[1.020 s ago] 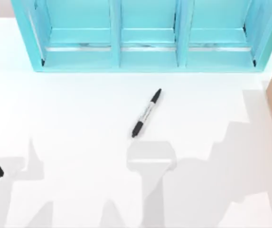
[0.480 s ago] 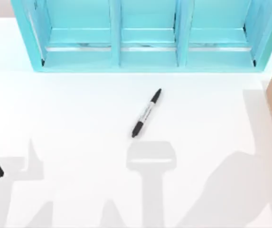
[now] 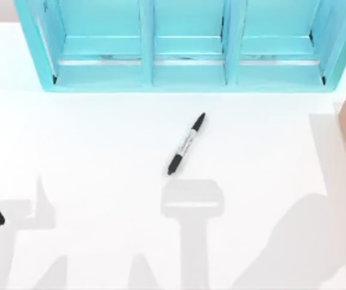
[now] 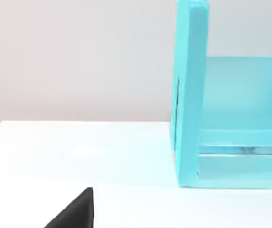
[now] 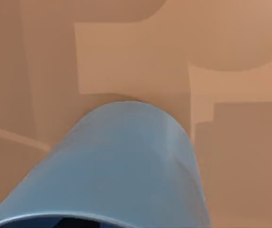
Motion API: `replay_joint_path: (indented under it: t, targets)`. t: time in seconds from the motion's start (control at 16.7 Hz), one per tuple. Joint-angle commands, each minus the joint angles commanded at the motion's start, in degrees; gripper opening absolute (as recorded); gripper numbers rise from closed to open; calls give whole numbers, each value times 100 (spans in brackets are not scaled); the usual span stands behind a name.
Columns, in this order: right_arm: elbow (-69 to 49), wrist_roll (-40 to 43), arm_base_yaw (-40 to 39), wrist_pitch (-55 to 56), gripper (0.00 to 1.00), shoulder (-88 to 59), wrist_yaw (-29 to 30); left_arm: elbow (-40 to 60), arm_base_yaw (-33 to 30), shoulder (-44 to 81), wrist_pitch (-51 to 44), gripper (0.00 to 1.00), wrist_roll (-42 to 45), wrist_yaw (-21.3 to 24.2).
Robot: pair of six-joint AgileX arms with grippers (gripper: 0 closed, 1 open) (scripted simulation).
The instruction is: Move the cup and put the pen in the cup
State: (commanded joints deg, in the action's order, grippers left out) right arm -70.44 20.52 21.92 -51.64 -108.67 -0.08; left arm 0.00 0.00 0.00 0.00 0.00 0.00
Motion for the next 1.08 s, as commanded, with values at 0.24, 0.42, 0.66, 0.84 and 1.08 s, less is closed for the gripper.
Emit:
replay_joint_path:
  t: [0.24,0.42,0.66,0.84,1.08]
  targets:
    - [0,0,0,0,55,0,0,0,0,0,0,100,0,0]
    - [0,0,0,0,32,0,0,0,0,0,0,100,0,0]
    - [0,0,0,0,2,0,0,0,0,0,0,100,0,0]
    - [0,0,0,0,0,0,0,0,0,0,0,100,0,0]
    - [0,0,0,0,0,0,0,0,0,0,0,100,0,0]
